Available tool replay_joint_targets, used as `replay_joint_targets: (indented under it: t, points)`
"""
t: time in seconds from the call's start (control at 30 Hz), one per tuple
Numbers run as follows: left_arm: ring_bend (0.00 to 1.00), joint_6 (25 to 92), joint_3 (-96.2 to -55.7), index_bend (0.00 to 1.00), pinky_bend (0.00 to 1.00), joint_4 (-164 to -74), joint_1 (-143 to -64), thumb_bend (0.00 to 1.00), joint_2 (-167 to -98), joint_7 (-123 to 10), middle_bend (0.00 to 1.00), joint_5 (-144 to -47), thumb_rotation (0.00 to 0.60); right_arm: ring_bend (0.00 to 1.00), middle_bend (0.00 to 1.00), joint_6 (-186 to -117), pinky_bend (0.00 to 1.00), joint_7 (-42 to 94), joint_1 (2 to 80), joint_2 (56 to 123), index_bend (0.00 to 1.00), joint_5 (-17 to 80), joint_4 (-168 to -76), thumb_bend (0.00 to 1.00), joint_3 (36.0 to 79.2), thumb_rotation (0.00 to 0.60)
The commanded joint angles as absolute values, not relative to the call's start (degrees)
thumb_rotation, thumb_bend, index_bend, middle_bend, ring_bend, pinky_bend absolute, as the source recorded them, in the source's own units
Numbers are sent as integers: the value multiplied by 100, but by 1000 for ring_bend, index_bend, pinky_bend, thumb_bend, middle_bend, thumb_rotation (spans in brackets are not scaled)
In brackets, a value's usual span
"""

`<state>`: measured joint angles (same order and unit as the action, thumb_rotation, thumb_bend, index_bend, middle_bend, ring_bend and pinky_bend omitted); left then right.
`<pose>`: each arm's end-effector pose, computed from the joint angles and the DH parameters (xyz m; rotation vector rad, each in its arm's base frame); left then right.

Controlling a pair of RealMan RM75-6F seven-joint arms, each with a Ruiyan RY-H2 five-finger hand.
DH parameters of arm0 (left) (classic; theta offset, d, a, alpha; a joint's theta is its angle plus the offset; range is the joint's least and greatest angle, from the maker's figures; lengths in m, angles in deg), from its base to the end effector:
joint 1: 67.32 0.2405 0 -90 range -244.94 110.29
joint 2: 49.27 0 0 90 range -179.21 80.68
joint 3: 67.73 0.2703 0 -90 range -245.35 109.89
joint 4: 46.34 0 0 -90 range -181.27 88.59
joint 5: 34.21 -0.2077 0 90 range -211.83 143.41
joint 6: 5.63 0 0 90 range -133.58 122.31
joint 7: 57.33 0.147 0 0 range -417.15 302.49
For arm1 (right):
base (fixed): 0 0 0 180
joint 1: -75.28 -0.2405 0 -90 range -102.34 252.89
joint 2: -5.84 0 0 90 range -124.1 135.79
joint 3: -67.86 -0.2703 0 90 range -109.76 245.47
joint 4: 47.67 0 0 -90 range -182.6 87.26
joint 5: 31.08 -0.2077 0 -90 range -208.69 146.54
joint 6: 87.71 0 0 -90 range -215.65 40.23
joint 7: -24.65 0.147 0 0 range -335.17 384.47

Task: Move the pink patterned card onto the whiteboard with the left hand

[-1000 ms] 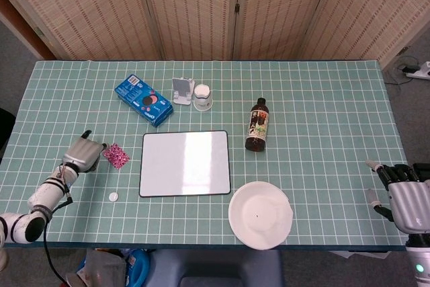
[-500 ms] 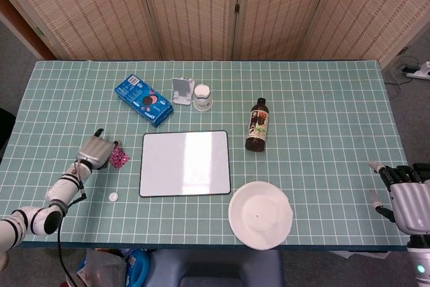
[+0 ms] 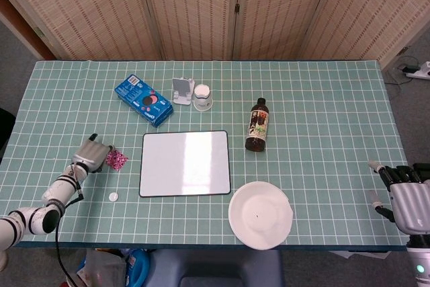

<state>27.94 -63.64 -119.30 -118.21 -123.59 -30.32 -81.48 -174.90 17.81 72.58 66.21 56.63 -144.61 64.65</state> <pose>-0.2770 0.4012 0.0622 -1.9587 -0.8317 -0.1782 -0.3112 -0.1733 0.1856 1.4024 -0.8016 0.8439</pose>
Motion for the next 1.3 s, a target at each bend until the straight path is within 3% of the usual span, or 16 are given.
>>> replay_joint_targets:
  t: [0.03, 0.23, 0.3, 0.47, 0.53, 0.63, 0.73, 0.77, 0.87, 0.93, 1.3]
  points:
    - [1000, 2831, -6263, 217, 0, -12105, -11863, 817, -12232, -2902, 967, -7996, 600, 334, 344, -17490, 219, 1784, 7255, 6624, 223, 5669, -14457, 367, 6464, 600]
    - [987, 3352, -6302, 204, 0, -12457, -11753, 813, -12059, -2912, 934, -8118, 600, 334, 344, -17516, 219, 1804, 7257, 6632, 223, 5696, -14441, 366, 6459, 600]
    - [938, 3673, -6385, 196, 0, -12516, -11637, 755, -12040, -3061, 889, -8461, 600, 334, 344, -17517, 219, 1810, 7257, 6627, 223, 5698, -14442, 366, 6459, 600]
    - [752, 4394, -6500, 190, 0, -12419, -11324, 402, -12123, -3652, 750, -9556, 600, 334, 344, -17528, 219, 1814, 7269, 6621, 223, 5692, -14441, 366, 6460, 600]
    - [686, 4652, -6497, 190, 0, -12256, -11216, 332, -12206, -3972, 701, -10076, 600, 334, 344, -17525, 219, 1813, 7272, 6620, 223, 5686, -14443, 366, 6463, 600]
    - [488, 4907, -6496, 186, 0, -11998, -11106, 281, -12333, -4368, 502, -10583, 600, 334, 344, -17542, 219, 1810, 7278, 6618, 223, 5702, -14449, 366, 6464, 600]
    - [234, 5118, -6500, 165, 259, -11766, -11035, 265, -12429, -4809, 225, -11026, 600, 334, 344, -17564, 219, 1802, 7288, 6609, 223, 5708, -14461, 366, 6462, 600]
    - [154, 5223, -6496, 158, 273, -11656, -11007, 263, -12476, -5010, 138, -11211, 600, 334, 344, -17571, 219, 1797, 7293, 6608, 223, 5712, -14462, 367, 6464, 600]
    - [34, 5348, -6431, 152, 76, -11398, -10986, 258, -12541, -5464, 24, -11617, 600, 334, 344, -17581, 219, 1789, 7302, 6607, 223, 5715, -14468, 366, 6469, 600]
    - [0, 5423, -6369, 161, 4, -11188, -10988, 249, -12597, -5692, 0, -11892, 600, 334, 344, -17585, 219, 1785, 7303, 6612, 223, 5719, -14467, 366, 6466, 600]
    - [0, 4961, -6258, 282, 0, -10684, -10974, 246, -12766, -5845, 0, -12107, 600, 333, 344, -17566, 219, 1803, 7282, 6618, 223, 5738, -14450, 367, 6458, 600]
